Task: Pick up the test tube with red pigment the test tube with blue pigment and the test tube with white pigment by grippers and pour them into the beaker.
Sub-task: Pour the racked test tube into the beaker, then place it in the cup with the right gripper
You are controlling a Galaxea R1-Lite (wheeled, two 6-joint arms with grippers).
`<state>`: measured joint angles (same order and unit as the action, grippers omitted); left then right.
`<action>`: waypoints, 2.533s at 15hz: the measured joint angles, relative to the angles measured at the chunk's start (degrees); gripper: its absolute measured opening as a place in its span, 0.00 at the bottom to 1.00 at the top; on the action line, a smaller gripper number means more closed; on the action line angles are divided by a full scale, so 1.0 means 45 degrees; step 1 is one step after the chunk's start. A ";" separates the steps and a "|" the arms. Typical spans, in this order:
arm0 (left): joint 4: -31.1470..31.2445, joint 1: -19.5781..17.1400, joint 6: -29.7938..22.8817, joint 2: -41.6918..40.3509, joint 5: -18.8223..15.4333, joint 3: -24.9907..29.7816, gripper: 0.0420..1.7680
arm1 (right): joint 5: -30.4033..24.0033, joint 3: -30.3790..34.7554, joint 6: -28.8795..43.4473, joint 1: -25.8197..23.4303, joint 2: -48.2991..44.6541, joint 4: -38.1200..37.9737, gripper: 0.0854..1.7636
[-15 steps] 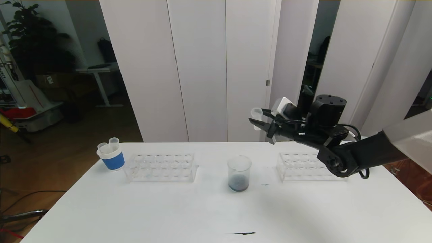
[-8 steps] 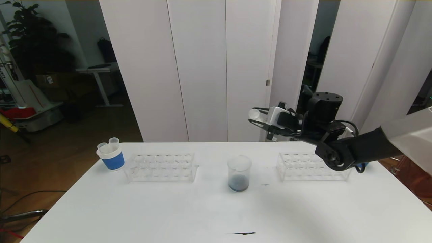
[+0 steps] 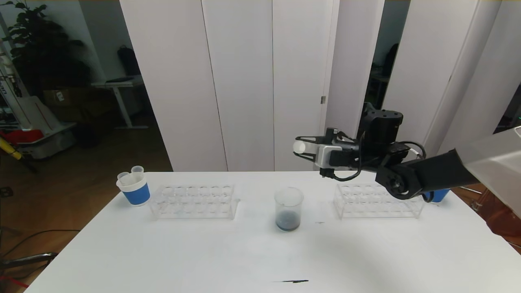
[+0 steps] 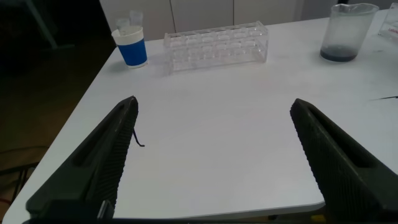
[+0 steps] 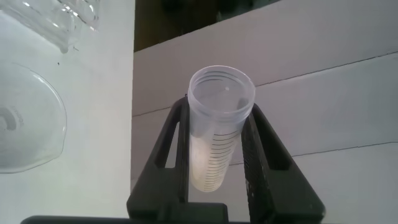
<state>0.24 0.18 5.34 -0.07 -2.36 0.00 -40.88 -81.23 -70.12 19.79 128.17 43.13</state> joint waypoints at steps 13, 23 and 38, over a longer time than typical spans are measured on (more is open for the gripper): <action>0.0005 0.0000 -0.0005 0.0000 0.0000 0.0000 0.99 | -0.0252 -0.0675 -0.3608 -0.0222 0.0821 0.0057 0.29; 0.0005 0.0000 0.0000 0.0000 0.0005 0.0000 0.99 | -0.0214 -0.1428 -0.4635 -0.0019 0.1506 0.0024 0.29; 0.0000 0.0000 0.0000 0.0000 0.0000 0.0000 0.99 | -0.0704 -0.2468 -0.6304 0.0000 0.1807 -0.0035 0.29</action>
<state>0.24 0.18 5.34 -0.07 -2.36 0.00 -44.04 -92.33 -98.49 19.79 136.30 42.97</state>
